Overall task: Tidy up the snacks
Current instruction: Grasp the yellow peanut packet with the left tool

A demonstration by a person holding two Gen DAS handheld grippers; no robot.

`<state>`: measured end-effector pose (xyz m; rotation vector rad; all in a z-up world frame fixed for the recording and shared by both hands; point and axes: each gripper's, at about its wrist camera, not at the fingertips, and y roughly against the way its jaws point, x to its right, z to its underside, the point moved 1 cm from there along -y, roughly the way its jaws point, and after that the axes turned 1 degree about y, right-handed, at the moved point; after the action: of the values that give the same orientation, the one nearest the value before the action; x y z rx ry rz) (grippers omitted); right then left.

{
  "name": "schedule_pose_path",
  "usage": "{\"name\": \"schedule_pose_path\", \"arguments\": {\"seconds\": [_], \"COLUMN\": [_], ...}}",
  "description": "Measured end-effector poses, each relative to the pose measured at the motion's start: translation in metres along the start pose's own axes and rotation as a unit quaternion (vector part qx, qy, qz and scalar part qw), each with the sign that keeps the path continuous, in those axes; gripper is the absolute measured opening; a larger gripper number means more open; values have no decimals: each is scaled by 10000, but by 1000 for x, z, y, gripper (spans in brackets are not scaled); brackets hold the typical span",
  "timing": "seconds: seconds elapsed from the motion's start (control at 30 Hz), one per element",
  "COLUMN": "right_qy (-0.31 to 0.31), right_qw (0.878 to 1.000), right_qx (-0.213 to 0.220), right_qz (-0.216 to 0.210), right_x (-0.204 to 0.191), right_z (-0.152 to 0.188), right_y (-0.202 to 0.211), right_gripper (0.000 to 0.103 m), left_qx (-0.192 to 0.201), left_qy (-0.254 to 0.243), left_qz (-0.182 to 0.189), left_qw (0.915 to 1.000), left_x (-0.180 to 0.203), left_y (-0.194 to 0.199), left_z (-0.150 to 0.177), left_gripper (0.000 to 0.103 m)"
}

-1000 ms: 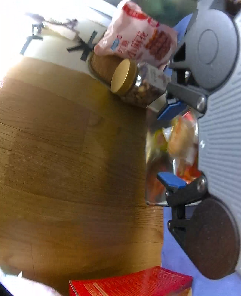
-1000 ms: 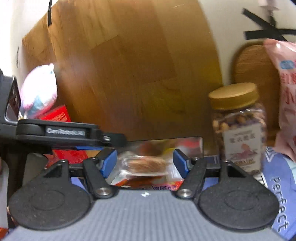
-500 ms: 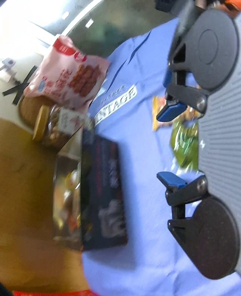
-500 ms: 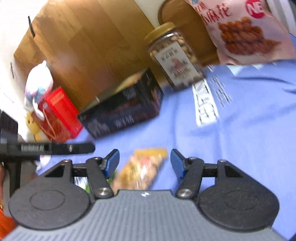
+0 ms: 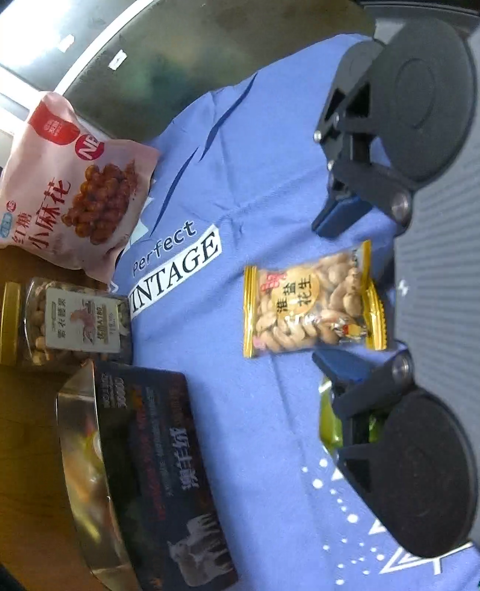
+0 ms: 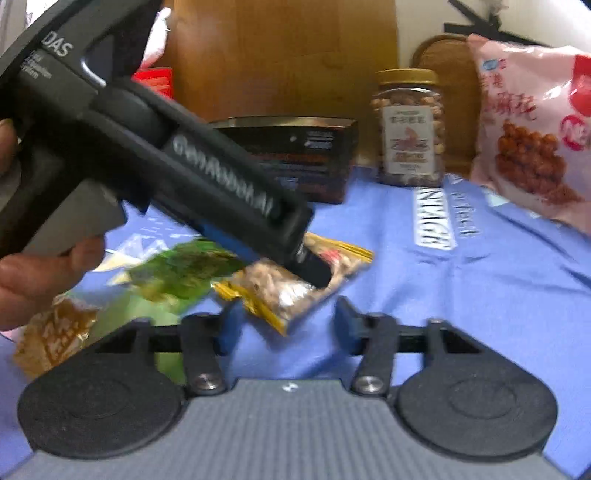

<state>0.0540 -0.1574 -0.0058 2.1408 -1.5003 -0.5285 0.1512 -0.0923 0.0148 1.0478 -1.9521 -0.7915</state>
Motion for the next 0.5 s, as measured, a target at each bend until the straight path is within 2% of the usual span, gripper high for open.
{"name": "schedule_pose_path", "arguments": {"seconds": [0.03,0.1,0.2,0.33,0.4,0.5], "right_qy": [-21,-117,-130,58,164,161], "right_qw": [9999,9998,9998,10000,9998,9998], "right_qx": [26,74,131,21,3,63], "right_qz": [141,129,99,49,74,134], "right_x": [4,10,12,3,-3,-5], "right_z": [2,6,8,5,1,-2], "right_y": [2,5,10,2,-2,-4], "right_gripper": [49,49,50,51,48,36], "left_qx": [23,59,129,198,233,259], "left_qy": [6,-14,-72,11,29,147], "left_qz": [-8,-33,-157,-119,-151,-81], "left_qw": [10000,10000,9998,9997,9996,9995], "left_x": [2,6,11,12,11,6], "left_y": [-1,-5,-6,-7,-5,4], "left_z": [0,0,1,2,3,2], "left_gripper": [71,69,48,38,33,31]}}
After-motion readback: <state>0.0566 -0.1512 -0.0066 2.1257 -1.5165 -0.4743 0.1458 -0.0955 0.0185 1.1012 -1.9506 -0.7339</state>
